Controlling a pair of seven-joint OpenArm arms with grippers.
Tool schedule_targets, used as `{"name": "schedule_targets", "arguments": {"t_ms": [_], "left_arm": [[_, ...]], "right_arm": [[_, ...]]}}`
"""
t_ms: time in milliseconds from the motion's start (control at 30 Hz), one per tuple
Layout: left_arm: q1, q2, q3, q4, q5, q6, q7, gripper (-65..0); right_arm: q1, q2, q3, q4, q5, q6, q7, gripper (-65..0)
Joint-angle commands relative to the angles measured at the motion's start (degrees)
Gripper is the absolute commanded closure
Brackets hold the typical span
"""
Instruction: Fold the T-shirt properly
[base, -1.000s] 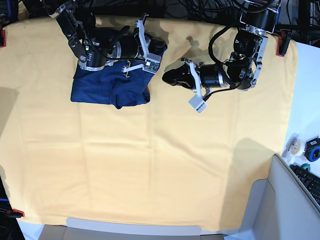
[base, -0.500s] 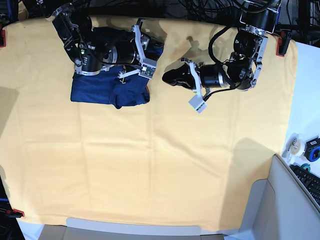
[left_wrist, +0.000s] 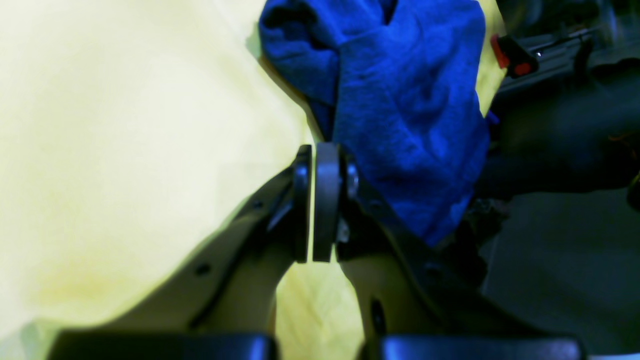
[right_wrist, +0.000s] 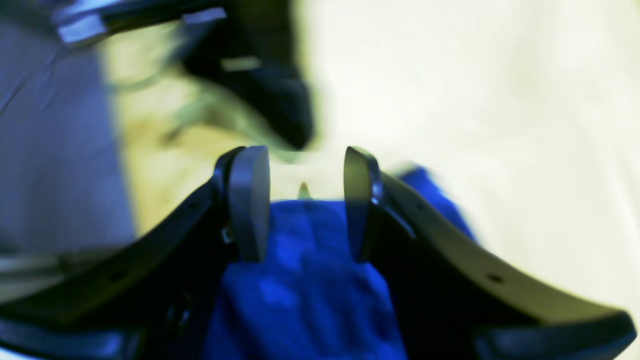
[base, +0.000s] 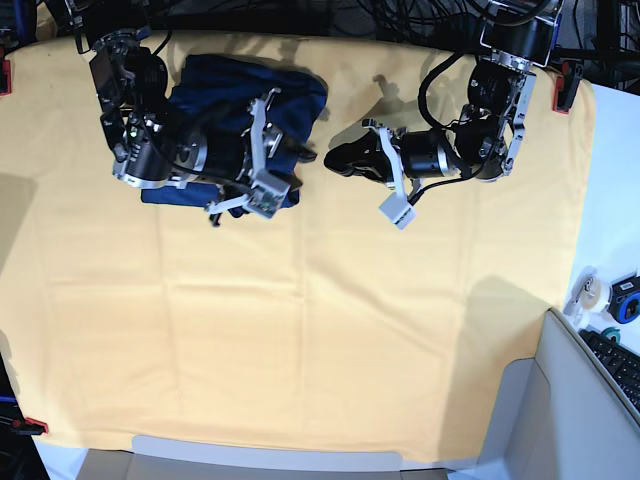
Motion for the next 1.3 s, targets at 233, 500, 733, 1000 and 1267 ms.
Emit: {"name": "schedule_targets", "arguments": {"t_ms": [233, 500, 733, 1000, 1267], "left_arm": [[-0.90, -0.33, -0.44, 0.84, -1.01, -0.38, -1.04, -1.7], [-0.90, -0.42, -0.44, 0.84, -1.01, -0.38, -1.04, -1.7], [-0.81, -0.94, -0.44, 0.84, -1.01, -0.38, -1.04, -1.7], [-0.46, -1.03, -0.44, 0.84, -1.01, -0.38, -1.04, -1.7], [-0.37, -1.12, -0.44, 0.84, -1.01, -0.38, -1.04, -1.7]], "right_arm": [[-6.93, -0.40, 14.74, 0.79, -0.23, -13.44, 0.40, 0.0], [-6.13, -1.98, 12.72, -5.80, -0.32, -19.15, 0.40, 0.0], [-6.84, -3.65, 13.42, -7.65, -0.32, -29.00, 0.84, 0.0], [-7.81, -7.08, 20.36, -7.39, -0.32, -37.00, 0.84, 0.0], [-9.04, -10.16, 26.78, -5.45, -0.94, -41.31, 0.84, 0.0]]}}
